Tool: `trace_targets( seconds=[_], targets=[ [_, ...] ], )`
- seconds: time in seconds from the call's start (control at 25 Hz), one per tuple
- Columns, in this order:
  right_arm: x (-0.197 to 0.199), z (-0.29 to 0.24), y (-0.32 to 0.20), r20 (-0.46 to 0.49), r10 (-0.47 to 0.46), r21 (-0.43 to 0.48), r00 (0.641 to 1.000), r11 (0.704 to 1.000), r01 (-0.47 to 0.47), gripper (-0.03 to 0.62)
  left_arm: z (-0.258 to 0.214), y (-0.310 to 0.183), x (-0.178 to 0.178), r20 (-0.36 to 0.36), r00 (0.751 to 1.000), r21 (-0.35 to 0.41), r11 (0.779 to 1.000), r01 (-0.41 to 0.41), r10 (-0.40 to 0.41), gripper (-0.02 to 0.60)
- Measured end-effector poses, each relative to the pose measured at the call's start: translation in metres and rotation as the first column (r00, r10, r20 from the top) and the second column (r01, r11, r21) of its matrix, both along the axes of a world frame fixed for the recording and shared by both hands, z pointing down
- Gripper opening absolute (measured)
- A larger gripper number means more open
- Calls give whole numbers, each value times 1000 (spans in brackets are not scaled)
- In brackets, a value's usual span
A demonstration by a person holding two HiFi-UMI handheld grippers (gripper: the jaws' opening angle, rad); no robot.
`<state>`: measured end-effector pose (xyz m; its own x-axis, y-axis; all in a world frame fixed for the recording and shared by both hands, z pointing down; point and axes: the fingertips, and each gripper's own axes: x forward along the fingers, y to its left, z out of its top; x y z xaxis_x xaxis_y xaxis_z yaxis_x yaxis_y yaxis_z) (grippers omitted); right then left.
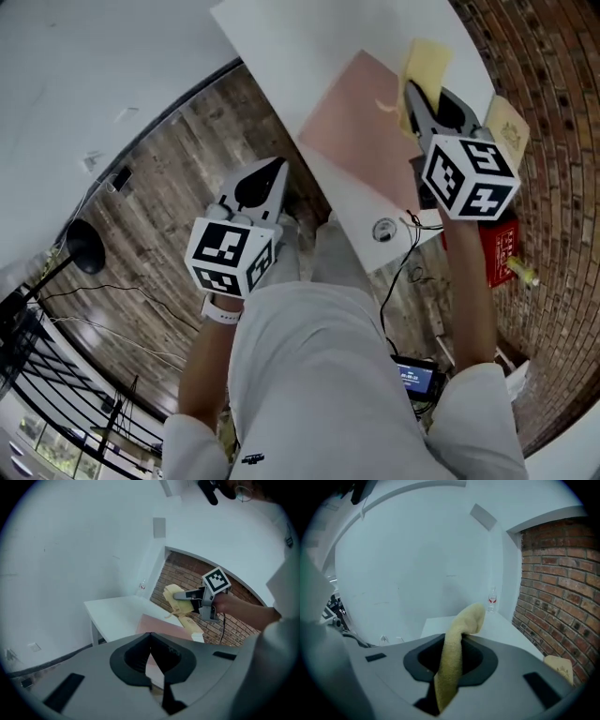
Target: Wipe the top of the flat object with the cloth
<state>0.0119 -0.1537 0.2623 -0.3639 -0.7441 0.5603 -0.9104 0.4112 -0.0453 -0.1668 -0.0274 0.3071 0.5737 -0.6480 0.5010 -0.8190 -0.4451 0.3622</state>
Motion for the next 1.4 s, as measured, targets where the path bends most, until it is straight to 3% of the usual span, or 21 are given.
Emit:
trace_targets(
  seconds=[0.44,0.72,1.04,1.4],
  targets=[
    [74,-58,111,8,-107,88,994,990,106,69,-64,51,77,-53,997,81,995,53,-49,18],
    [109,-95,171,-9,-187,195,982,963,185,66,-100,74,123,-84,996,150,987,54,-41,18],
    [142,-109,218,48,-180,233,982,958,165,63,-118,92,162,-89,996,184,983,20,-4,18],
    [155,-108,250,61,-232,263,971,942,209,63,-129,104,189,-80,996,205,979,-18,35,18]
  ],
)
